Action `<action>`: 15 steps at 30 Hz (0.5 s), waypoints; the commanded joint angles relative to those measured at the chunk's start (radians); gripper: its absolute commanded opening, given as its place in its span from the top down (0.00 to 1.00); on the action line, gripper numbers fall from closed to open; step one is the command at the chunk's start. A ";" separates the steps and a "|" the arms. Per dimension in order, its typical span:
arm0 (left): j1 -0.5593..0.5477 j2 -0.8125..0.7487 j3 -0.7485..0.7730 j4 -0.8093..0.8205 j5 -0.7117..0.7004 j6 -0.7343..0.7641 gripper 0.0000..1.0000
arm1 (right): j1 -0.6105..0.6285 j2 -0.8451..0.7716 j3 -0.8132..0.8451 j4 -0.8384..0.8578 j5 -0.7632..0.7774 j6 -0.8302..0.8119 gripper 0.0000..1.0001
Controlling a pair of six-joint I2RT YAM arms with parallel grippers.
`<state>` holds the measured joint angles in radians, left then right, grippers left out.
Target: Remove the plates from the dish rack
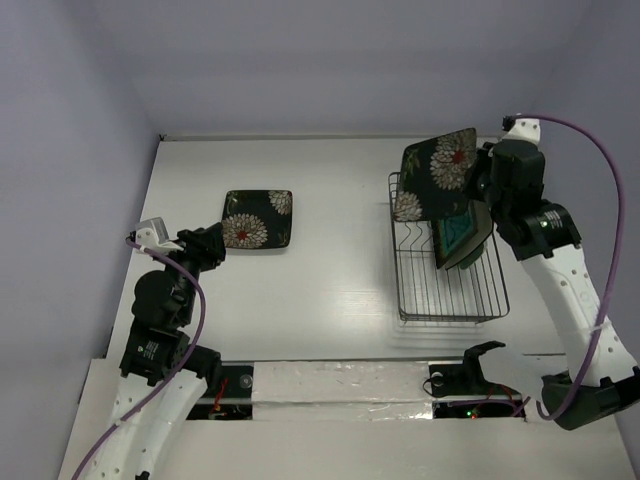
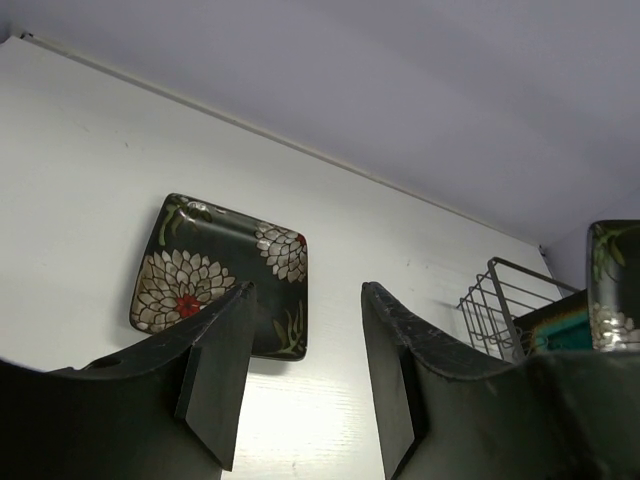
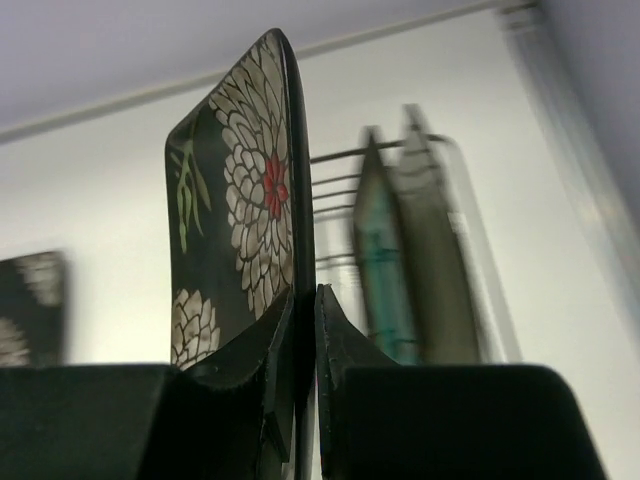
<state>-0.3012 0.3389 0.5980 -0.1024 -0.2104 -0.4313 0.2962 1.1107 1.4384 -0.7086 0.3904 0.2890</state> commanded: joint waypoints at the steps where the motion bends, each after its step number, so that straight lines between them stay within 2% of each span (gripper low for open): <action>1: -0.004 0.015 0.002 0.041 0.003 0.002 0.57 | 0.011 -0.015 -0.085 0.404 -0.263 0.171 1.00; 3: -0.004 0.015 0.000 0.041 0.003 0.002 0.57 | 0.038 0.003 -0.117 0.530 -0.350 0.252 1.00; 7: -0.004 0.014 0.000 0.041 0.003 0.003 0.57 | 0.116 0.076 -0.165 0.737 -0.383 0.377 1.00; 13: -0.004 0.012 0.000 0.041 0.003 0.002 0.56 | 0.231 0.313 -0.136 0.941 -0.383 0.516 1.00; 15: -0.004 0.014 0.000 0.040 0.003 0.003 0.56 | 0.261 0.412 -0.116 1.018 -0.432 0.573 1.00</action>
<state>-0.3012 0.3462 0.5980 -0.1024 -0.2104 -0.4313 0.5198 1.4639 1.2446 -0.0700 0.0387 0.6949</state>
